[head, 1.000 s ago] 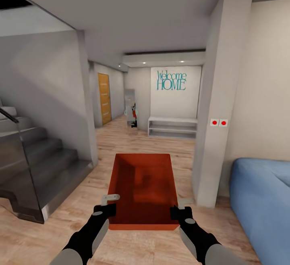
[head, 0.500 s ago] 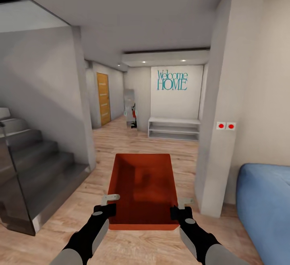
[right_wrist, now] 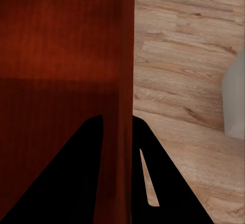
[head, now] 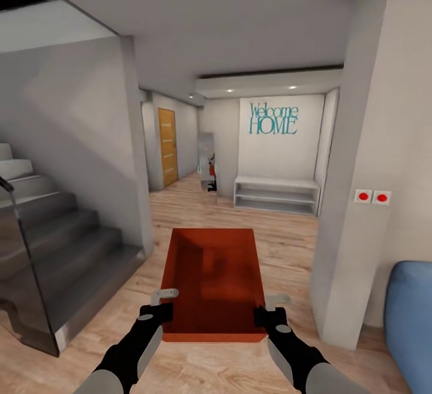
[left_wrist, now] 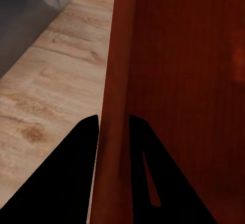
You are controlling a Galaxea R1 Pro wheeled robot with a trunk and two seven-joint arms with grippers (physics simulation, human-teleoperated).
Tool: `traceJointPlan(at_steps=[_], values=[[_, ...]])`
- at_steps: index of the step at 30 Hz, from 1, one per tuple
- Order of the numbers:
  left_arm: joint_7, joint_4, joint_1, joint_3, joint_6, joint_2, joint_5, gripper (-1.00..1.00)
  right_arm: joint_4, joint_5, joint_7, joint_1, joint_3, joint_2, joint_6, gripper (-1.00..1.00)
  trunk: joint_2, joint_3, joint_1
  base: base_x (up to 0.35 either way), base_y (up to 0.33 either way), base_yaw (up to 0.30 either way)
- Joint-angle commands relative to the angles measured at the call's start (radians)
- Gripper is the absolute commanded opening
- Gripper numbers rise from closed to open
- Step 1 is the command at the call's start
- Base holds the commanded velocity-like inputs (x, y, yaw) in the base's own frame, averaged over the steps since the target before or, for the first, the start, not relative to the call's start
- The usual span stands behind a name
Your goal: Move the two storage containers from the living room to the garage. In the garage, place one container on the floor and stack the other container on top of it (either order is fine).
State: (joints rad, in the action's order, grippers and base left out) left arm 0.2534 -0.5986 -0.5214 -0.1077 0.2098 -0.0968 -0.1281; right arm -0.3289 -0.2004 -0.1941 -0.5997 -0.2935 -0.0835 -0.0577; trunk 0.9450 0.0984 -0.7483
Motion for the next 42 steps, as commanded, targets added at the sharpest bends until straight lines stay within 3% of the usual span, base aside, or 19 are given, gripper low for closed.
traceJointPlan(at_steps=[1, 42], values=[[0.044, -0.001, 0.000, 0.043, 0.008, 0.035, 0.002, -1.00, -0.008, -0.002, 0.001, -0.002, 0.008, 0.000, -0.002, -1.00, 0.001, 0.002, -0.001, 0.326, 0.000, 0.008], [0.044, -0.001, 0.000, 0.043, 0.008, 0.035, 0.001, -1.00, -0.007, -0.001, -0.001, -0.002, 0.007, 0.000, -0.002, -1.00, 0.001, 0.002, -0.001, 0.326, 0.000, 0.000]])
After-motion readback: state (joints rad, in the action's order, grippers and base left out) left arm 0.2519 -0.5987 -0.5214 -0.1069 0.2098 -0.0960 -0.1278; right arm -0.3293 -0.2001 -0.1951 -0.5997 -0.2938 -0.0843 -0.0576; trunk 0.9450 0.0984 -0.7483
